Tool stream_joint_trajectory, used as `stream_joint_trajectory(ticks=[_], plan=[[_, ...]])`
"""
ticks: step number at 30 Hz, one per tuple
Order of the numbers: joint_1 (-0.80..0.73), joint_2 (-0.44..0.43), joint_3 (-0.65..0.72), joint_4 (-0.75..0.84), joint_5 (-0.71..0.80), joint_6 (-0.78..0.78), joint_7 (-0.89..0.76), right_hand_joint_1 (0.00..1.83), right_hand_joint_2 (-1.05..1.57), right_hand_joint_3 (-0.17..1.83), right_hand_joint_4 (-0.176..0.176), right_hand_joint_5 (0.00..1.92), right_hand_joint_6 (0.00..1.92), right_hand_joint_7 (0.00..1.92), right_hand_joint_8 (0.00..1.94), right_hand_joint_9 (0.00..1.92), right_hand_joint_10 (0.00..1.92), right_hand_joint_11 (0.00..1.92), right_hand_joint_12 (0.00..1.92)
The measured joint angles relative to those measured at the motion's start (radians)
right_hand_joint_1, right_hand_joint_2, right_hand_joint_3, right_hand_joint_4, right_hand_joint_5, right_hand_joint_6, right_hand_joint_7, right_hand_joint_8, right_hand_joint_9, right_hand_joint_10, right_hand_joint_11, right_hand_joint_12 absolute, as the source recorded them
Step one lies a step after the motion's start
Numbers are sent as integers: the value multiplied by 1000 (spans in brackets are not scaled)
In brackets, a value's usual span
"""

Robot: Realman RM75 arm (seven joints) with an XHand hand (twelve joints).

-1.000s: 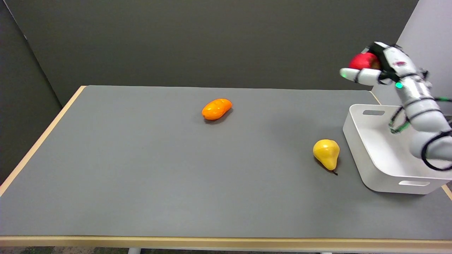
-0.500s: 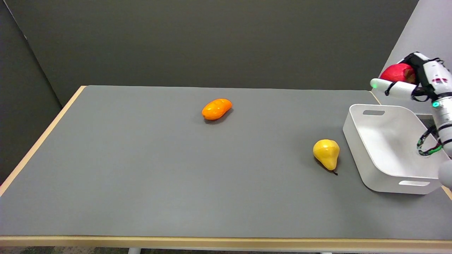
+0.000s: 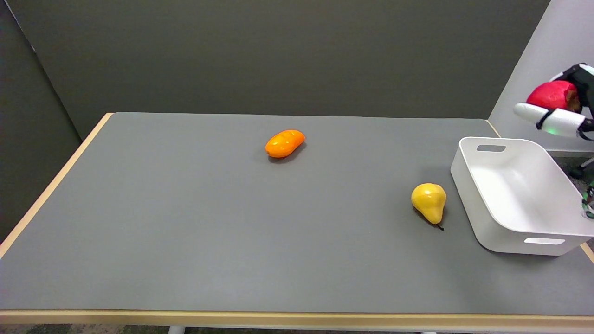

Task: Place tomato into white box.

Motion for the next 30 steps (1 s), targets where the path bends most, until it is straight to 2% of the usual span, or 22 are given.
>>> stream_joint_trajectory(ticks=[7,20,22,25,27,29,30], plan=[[-19,11,-144,-40,54,107,45,1175,973,561,-51,648,1571,891,1336,909,1465,931,1869],[-40,-33,-283,-4,177,141,60,1174,976,557,-51,646,1572,888,1341,905,1468,923,1884],[-42,-39,-295,3,190,141,54,1170,1003,510,-52,635,1563,880,1341,895,1436,892,1844],[-45,-48,-308,15,207,141,46,1165,1102,315,-61,609,1553,867,1294,860,1286,831,1673],[-46,-52,-315,22,215,140,42,856,736,933,175,449,1069,637,872,632,1184,575,1618],[-48,-56,-322,29,224,139,37,622,690,945,164,352,773,499,590,489,974,496,1569],[-48,-57,-323,31,227,138,36,556,675,949,157,327,711,464,542,453,918,464,1551]])
